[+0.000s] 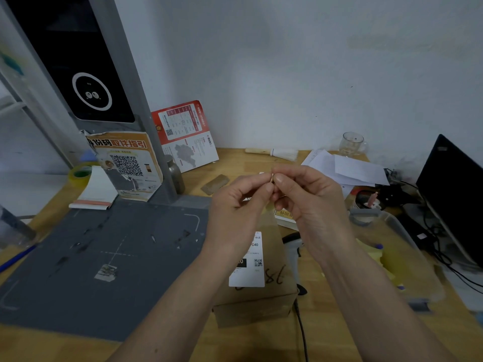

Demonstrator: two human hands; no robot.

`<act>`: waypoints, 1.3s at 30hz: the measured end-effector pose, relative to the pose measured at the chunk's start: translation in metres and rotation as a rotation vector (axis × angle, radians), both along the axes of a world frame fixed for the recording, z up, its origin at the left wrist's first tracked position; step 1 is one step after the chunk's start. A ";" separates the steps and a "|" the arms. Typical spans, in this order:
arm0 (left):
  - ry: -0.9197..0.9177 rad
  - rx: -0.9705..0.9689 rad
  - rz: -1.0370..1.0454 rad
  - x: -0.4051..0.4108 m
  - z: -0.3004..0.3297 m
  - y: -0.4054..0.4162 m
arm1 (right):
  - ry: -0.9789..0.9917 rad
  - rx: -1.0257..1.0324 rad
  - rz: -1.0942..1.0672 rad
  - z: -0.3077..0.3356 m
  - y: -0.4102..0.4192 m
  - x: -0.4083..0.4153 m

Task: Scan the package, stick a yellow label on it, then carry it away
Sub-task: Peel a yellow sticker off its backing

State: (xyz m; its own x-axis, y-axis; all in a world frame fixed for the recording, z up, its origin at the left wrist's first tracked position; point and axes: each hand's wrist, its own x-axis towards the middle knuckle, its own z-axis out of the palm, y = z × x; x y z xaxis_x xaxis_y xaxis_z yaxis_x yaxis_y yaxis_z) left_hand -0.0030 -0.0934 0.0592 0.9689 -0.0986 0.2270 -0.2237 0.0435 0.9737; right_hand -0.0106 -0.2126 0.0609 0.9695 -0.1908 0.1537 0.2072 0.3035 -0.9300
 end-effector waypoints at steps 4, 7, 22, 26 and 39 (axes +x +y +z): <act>0.001 -0.057 0.040 0.001 0.001 -0.001 | 0.010 -0.001 -0.020 0.001 0.000 -0.002; -0.035 -0.082 0.058 0.001 0.000 -0.001 | 0.018 0.009 -0.030 0.001 0.001 -0.003; -0.116 -0.052 0.069 0.003 0.001 -0.004 | 0.210 -0.005 0.009 0.010 0.000 -0.006; -0.125 -0.086 0.050 0.003 0.002 -0.003 | 0.199 0.061 0.026 0.010 0.001 -0.004; -0.075 -0.114 0.005 0.004 0.008 -0.002 | 0.167 0.088 0.008 0.007 0.004 -0.001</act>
